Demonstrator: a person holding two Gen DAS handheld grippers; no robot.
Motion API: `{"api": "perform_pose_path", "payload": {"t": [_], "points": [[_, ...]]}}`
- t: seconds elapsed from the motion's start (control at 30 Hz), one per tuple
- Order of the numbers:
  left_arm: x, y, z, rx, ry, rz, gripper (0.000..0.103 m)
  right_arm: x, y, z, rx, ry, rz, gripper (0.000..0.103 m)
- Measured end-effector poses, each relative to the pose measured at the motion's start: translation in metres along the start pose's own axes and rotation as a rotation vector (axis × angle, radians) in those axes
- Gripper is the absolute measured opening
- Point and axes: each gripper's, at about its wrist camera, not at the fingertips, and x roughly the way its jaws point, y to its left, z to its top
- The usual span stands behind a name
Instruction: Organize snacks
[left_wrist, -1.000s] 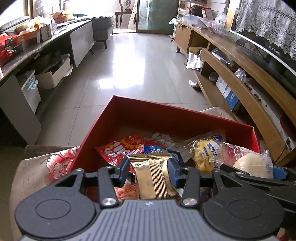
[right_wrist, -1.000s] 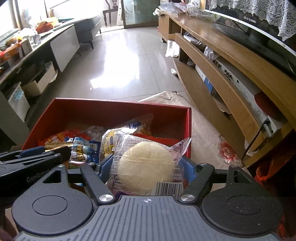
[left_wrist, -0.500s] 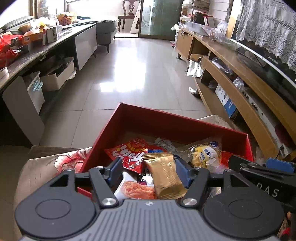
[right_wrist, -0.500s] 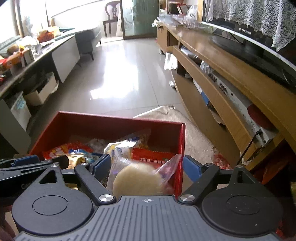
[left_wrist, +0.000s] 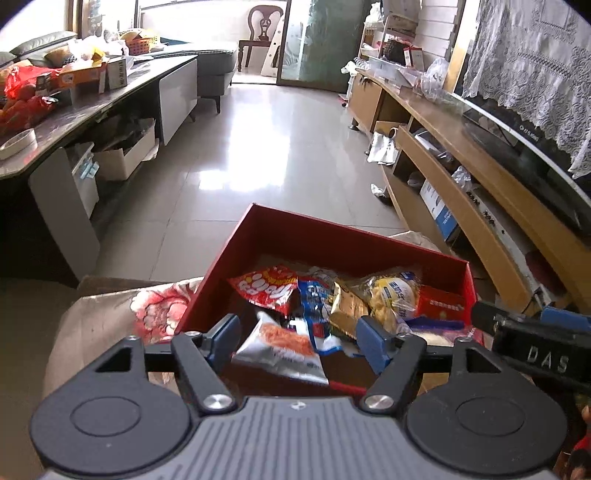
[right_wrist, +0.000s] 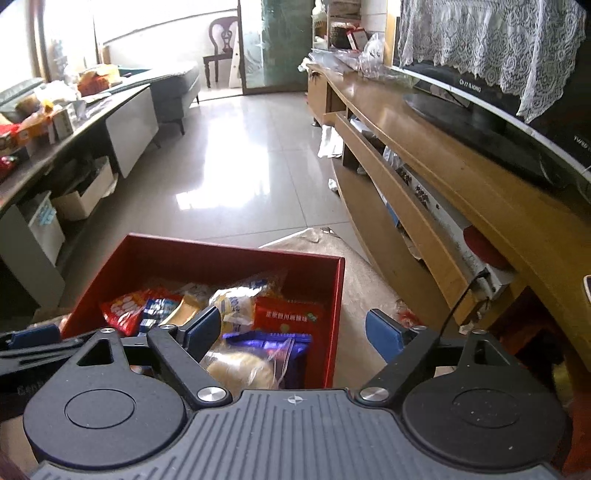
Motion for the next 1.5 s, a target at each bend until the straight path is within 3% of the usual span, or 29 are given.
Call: {"api": "perform_pose_path", "payload": {"t": [0.23, 0.53, 0.87, 1.5], "points": [[-0.018, 0.002, -0.021, 0.009, 0.006, -0.002, 0.079, -0.023, 0.005, -0.023, -0.051, 0.019, -0.028, 0.090], [-0.043, 0.008, -0.065, 0.019, 0.029, 0.015, 0.094, -0.052, 0.001, -0.058, -0.008, 0.048, -0.020, 0.090], [-0.064, 0.018, -0.124, 0.068, 0.054, 0.078, 0.102, -0.084, 0.004, -0.108, 0.003, 0.085, -0.028, 0.092], [-0.101, 0.013, -0.159, 0.135, 0.009, 0.076, 0.103, -0.112, 0.008, -0.158, 0.020, 0.119, -0.032, 0.092]]}}
